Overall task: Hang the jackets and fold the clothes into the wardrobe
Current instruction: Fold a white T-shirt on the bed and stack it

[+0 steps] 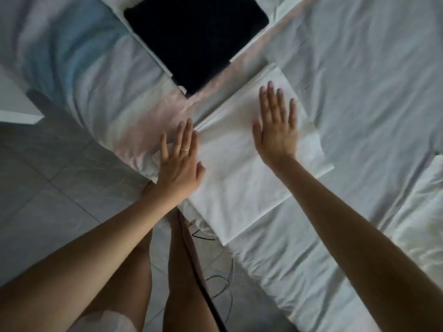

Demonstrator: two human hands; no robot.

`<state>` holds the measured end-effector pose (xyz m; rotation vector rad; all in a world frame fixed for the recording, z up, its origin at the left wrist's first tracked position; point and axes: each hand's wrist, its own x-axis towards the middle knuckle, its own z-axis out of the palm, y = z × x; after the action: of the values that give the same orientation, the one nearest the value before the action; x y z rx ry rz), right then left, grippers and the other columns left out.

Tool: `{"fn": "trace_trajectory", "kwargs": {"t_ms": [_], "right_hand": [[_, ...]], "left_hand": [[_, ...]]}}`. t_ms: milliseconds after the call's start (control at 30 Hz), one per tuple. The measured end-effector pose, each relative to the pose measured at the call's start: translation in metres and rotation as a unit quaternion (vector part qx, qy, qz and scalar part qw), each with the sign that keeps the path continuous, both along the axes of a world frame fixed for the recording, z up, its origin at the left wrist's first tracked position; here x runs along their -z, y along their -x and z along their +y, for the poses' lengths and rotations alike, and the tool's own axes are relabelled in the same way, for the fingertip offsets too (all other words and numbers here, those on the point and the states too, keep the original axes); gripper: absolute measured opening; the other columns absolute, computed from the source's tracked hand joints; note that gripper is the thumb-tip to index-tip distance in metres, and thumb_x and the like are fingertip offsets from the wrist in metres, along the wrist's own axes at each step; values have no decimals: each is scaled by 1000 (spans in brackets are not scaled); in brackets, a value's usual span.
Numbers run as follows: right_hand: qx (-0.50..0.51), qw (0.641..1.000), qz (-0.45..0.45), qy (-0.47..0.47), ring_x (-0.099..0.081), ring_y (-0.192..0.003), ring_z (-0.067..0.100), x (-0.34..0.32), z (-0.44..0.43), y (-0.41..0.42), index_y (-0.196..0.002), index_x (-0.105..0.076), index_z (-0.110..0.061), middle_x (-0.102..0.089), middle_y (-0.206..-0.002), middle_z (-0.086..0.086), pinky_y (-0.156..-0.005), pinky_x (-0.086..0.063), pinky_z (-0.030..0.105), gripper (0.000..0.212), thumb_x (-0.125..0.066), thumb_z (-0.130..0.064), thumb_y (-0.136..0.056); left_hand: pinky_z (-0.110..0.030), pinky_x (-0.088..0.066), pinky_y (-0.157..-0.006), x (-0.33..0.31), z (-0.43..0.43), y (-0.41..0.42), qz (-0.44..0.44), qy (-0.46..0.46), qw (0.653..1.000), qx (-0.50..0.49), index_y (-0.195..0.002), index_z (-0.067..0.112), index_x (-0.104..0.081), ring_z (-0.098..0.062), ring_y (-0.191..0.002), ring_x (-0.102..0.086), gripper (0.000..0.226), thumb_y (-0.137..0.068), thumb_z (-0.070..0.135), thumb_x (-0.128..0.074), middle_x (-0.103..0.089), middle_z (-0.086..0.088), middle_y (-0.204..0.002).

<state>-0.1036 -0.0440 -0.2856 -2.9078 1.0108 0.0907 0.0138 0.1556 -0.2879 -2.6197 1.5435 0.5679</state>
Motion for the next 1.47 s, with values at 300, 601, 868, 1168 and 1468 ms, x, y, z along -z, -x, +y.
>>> {"fn": "trace_trajectory", "kwargs": {"t_ms": [300, 601, 868, 1168, 1468], "right_hand": [[47, 995, 92, -10, -31, -142, 24, 21, -55, 141, -152, -22, -23, -26, -156, 5, -116, -22, 42, 59, -29, -48, -99], [-33, 999, 8, -17, -29, -142, 22, 21, 3, 130, -149, -27, -10, -29, -154, 9, -117, -17, 38, 59, -28, -40, -98], [473, 876, -13, -92, -5, -148, 21, 25, 2, 177, -153, -7, -15, -5, -161, 2, -119, 0, 47, 69, -15, -49, -93], [246, 953, -68, -162, -18, -145, 19, 23, 184, 96, -151, -25, -23, -22, -158, 1, -120, -10, 38, 56, -32, -40, -98], [636, 667, -234, -311, -59, -96, 14, -18, 223, 113, -122, -46, -18, -59, -107, -4, -75, -52, 31, 41, -63, -33, -88]], "left_hand": [[-60, -4, -114, 26, -14, 6, -1, 8, 985, 171, -153, 23, -7, -31, -147, -3, 72, -91, 56, -22, -2, -3, -161], [-63, -3, -110, 23, -100, -1, 2, 13, 954, 301, -152, 29, -12, -40, -145, -7, 67, -90, 51, -24, -8, -4, -160], [-65, 7, -108, 16, -201, -17, 21, -28, 962, 272, -152, 33, 0, -34, -144, 18, 64, -98, 47, -31, 12, 2, -160], [-58, -4, -114, 23, -24, -2, -26, -13, 927, 374, -153, 25, -11, -34, -146, -4, 67, -92, 49, -28, -7, -3, -160], [-39, -23, -111, -14, 17, -41, 149, 14, 987, 66, -151, 7, -18, -34, -143, -16, 80, -87, 15, -66, -13, -20, -156]]}}
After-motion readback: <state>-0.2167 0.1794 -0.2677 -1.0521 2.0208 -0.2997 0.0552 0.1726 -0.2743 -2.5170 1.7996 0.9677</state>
